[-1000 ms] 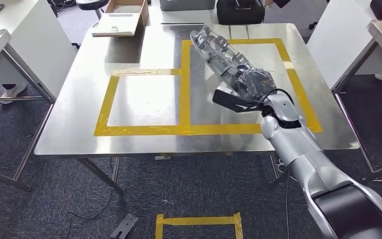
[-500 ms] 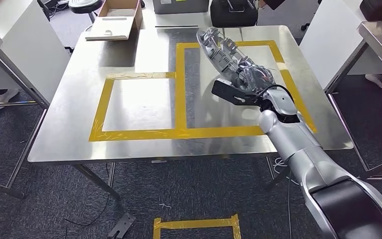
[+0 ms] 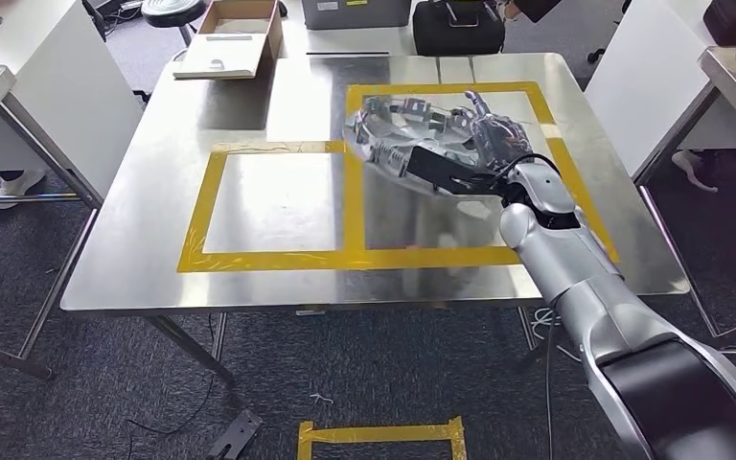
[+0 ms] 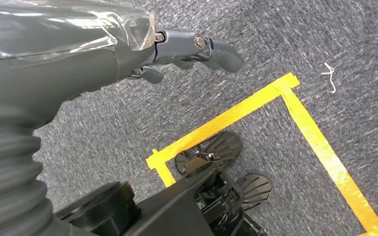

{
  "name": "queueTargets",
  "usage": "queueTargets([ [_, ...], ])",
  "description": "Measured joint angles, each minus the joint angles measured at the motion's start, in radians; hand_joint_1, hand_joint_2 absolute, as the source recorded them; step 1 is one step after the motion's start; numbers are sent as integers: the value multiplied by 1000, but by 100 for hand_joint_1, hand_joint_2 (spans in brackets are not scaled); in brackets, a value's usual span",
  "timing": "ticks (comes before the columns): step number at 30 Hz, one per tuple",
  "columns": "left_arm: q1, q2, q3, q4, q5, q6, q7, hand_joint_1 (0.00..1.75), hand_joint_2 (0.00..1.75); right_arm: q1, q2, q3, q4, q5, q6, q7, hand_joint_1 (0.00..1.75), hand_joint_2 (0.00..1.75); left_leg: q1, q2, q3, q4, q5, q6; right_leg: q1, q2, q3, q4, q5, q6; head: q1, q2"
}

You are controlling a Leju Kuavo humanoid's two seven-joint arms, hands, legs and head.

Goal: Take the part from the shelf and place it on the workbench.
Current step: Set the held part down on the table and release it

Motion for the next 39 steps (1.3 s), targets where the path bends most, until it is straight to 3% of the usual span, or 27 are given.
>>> queueTargets([
  [2, 0, 1, 4, 0, 0, 1, 2, 0, 0, -3, 2, -4, 0, 0, 0, 0, 0, 175, 3, 2, -9, 20, -15, -10, -5, 2, 5, -3, 1, -11, -1, 0],
  [3, -1, 2, 6, 0, 0, 2, 3, 0, 0, -5, 4, -5, 0, 0, 0, 0, 0, 175, 6, 3, -24, 55, -36, -16, -9, 2, 7, -4, 1, -15, -2, 0],
  [6, 0, 2, 9, 0, -2, 2, 9, 0, 0, -4, 6, -6, 0, 0, 1, 0, 0, 175, 14, 5, -118, 242, -117, -30, -6, 4, 10, -4, 0, -22, -3, 0],
  [7, 0, 2, 9, 0, -2, 2, 11, 0, 0, -3, 6, -6, 0, 0, 1, 0, 0, 175, 16, 5, -140, 280, -123, -32, -5, 4, 10, -4, 0, -22, -3, 0],
  [8, 1, 2, 9, 0, -2, 2, 13, 0, 0, -2, 6, -6, 0, 0, 1, 0, 0, 175, 16, 5, -143, 278, -110, -31, -4, 5, 10, -4, 0, -22, -3, 0],
  [9, 1, 2, 10, 0, -3, 2, 13, 0, 0, -2, 6, -6, 0, 0, 2, 0, 0, 175, 16, 5, -124, 236, -80, -28, -4, 6, 11, -4, 0, -22, -3, 0],
  [11, 0, 3, 11, 0, -5, 2, 14, 0, 0, -6, 6, -8, 0, 0, 2, 0, 0, 175, 13, 5, -53, 93, -17, -15, -1, 8, 13, -5, 0, -21, -3, 0],
  [13, -1, 4, 12, 0, -9, 2, 14, 0, 0, -10, 6, -11, 0, -1, 2, 1, 0, 175, 6, 6, -10, 9, 5, -2, 1, 10, 13, -6, 1, -16, -3, 0],
  [17, -1, 3, 16, 0, -13, 3, 16, 0, 0, -9, 2, -20, -3, -7, -2, 0, 0, 175, 5, 9, 10, -21, 15, 18, 1, 8, 7, -1, -3, 3, -2, 0],
  [19, -3, 2, 16, 0, -16, 3, 17, 0, 0, -10, -2, -27, -6, -12, -4, -1, 0, 175, 8, 10, 23, -40, 28, 28, 1, 6, -28, 74, -40, 0, 1, 0],
  [22, -4, -2, 17, 0, -21, 3, 19, 0, 0, 2, -7, -32, -6, -23, -6, -6, 0, 175, 5, 8, 23, -41, 29, 31, 1, 6, -122, 268, -111, -1, 2, 0],
  [23, -3, -3, 17, 0, -22, 3, 20, 0, 0, 8, -8, -35, -6, -30, -8, -11, 0, 175, 4, 8, 22, -41, 29, 31, 1, 6, -131, 283, -113, 5, 2, 0],
  [24, -3, -3, 17, 0, -23, 3, 21, 0, 0, 13, -8, -38, -8, -40, -11, -18, 0, 175, 4, 7, 22, -39, 28, 30, 0, 5, -117, 253, -97, 13, 2, 0],
  [26, -3, -5, 18, 0, -24, 3, 21, 0, 0, 18, -8, -49, -19, -67, -22, -38, 0, 87, 4, 6, 21, -31, 23, 24, -3, 2, -43, 105, -43, 26, 2, 0],
  [28, -3, -5, 20, 0, -26, 4, 21, 0, 0, 26, -7, -63, -38, -97, -39, -61, 0, 0, 0, 6, 15, -19, 15, 14, -1, 0, 15, -2, -8, 20, 2, 0],
  [30, 0, -5, 22, 0, -29, 7, 19, 0, 0, 43, -4, -82, -63, -137, -60, -88, 0, 0, -2, 6, 11, -13, 11, 6, 4, 1, 24, -15, -2, 4, 1, 0],
  [33, 4, -3, 26, 0, -30, 12, 13, 0, 0, 77, 3, -115, -115, -209, -92, -135, 0, 0, 3, 7, -4, 13, -9, -10, -3, 3, 24, -16, 1, -13, -1, 0],
  [34, 6, -3, 28, 0, -30, 14, 11, 0, 0, 88, 6, -125, -133, -230, -100, -149, 0, 0, 6, 8, -23, 52, -33, -17, -6, 4, 25, -17, 2, -17, -2, 0],
  [37, 11, -3, 34, 0, -30, 19, 6, 0, 0, 130, 15, -150, -194, -294, -119, -190, 0, 0, 13, 8, -116, 242, -117, -29, -4, 4, 25, -17, 1, -22, -4, 0],
  [38, 14, -3, 36, 0, -30, 20, 4, 0, 0, 146, 17, -157, -216, -316, -124, -202, 0, 0, 14, 8, -134, 275, -121, -30, -3, 4, 25, -16, 1, -22, -4, 0],
  [39, 17, -3, 37, 0, -30, 20, 1, 0, 0, 163, 18, -163, -239, -335, -128, -212, 0, 0, 15, 8, -133, 268, -107, -29, -2, 5, 25, -16, 0, -22, -4, 0],
])
